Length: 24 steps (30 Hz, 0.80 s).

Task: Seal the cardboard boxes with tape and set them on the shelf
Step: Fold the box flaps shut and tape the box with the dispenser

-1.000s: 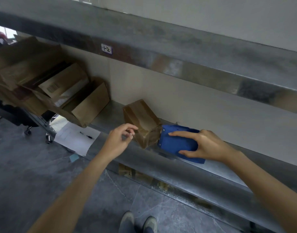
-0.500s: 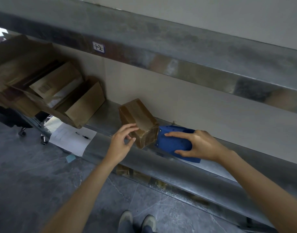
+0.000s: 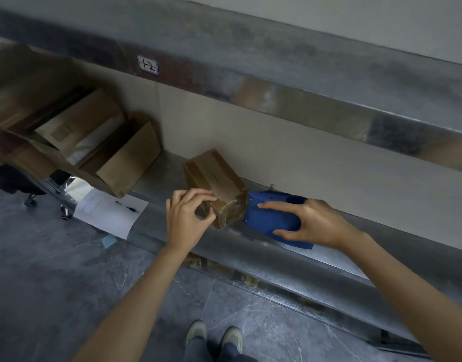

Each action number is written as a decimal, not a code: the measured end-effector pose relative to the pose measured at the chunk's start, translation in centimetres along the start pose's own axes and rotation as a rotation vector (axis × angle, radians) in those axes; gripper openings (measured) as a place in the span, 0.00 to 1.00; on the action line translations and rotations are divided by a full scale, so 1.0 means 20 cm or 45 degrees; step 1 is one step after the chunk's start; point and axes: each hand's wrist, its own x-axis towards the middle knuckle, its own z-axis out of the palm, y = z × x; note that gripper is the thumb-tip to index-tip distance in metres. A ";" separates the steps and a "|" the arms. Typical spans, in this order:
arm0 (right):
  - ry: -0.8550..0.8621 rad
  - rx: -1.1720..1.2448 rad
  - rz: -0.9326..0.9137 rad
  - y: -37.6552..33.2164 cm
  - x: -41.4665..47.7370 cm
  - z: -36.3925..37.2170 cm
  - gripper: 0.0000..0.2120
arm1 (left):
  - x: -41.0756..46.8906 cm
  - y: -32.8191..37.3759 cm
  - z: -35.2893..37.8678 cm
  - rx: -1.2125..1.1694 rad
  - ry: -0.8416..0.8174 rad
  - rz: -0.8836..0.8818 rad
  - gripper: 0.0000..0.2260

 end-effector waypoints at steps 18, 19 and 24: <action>0.023 -0.026 0.037 0.00 0.02 0.03 0.30 | 0.07 -0.04 0.06 -0.006 0.072 0.098 0.06; 0.024 -0.022 0.040 -0.01 0.02 0.03 0.30 | 0.08 -0.04 0.07 -0.002 0.063 0.102 0.06; 0.023 0.000 0.033 -0.02 0.01 0.01 0.29 | 0.07 -0.08 0.06 -0.055 0.040 0.144 0.07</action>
